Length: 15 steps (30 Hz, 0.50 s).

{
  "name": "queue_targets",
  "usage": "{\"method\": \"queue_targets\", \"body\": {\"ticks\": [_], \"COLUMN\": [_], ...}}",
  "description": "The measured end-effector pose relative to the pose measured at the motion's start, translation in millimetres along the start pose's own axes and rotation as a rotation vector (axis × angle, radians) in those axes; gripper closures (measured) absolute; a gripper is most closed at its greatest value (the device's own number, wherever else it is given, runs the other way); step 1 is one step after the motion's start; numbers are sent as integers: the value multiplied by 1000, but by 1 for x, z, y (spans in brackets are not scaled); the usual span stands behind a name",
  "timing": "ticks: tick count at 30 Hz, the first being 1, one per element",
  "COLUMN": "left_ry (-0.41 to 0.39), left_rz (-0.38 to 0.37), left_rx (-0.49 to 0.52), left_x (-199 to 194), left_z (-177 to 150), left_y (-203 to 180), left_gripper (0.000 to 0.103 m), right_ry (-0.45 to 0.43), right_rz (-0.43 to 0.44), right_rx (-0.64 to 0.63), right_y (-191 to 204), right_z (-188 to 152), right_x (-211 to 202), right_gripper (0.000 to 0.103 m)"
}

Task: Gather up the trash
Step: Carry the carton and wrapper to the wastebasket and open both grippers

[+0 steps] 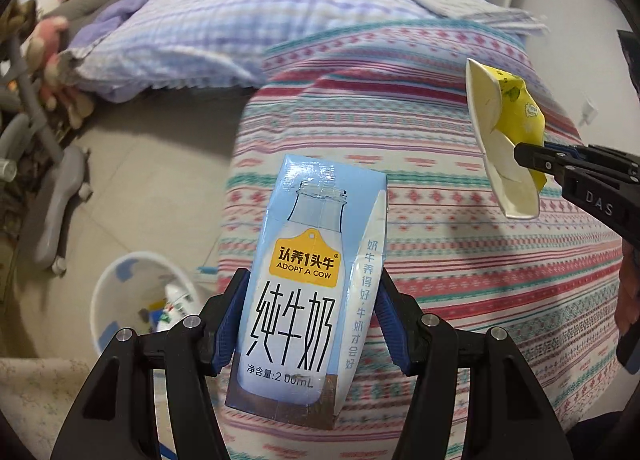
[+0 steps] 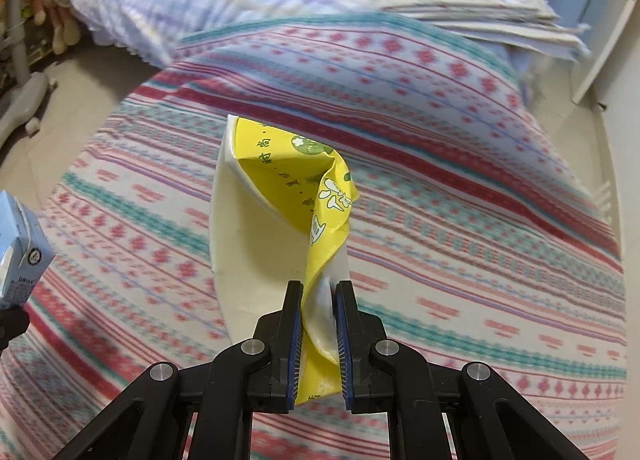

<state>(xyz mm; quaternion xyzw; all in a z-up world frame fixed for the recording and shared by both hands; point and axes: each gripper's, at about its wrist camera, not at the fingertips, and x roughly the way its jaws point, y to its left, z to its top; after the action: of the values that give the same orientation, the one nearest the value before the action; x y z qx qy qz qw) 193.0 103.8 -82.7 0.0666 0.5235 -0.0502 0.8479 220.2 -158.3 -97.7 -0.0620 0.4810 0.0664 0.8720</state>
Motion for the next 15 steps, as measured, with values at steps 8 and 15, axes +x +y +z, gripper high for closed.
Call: {"method": "queue_targets", "body": {"ticks": [8,15], "left_ry": [-1,-10], "left_rz": [71,183], "left_rx": [-90,-119], "left_x": [-4,-5], "left_z": [-16,-26], "left_y": [68,107], "left_gripper": [40,40], "right_ry": [-33,-24], "right_rz": [125,179], "right_rx": [-13,-87], "right_y": [61,128], "right_z": [17,21], "right_x": [-1,8], "right_gripper": [90,90]}}
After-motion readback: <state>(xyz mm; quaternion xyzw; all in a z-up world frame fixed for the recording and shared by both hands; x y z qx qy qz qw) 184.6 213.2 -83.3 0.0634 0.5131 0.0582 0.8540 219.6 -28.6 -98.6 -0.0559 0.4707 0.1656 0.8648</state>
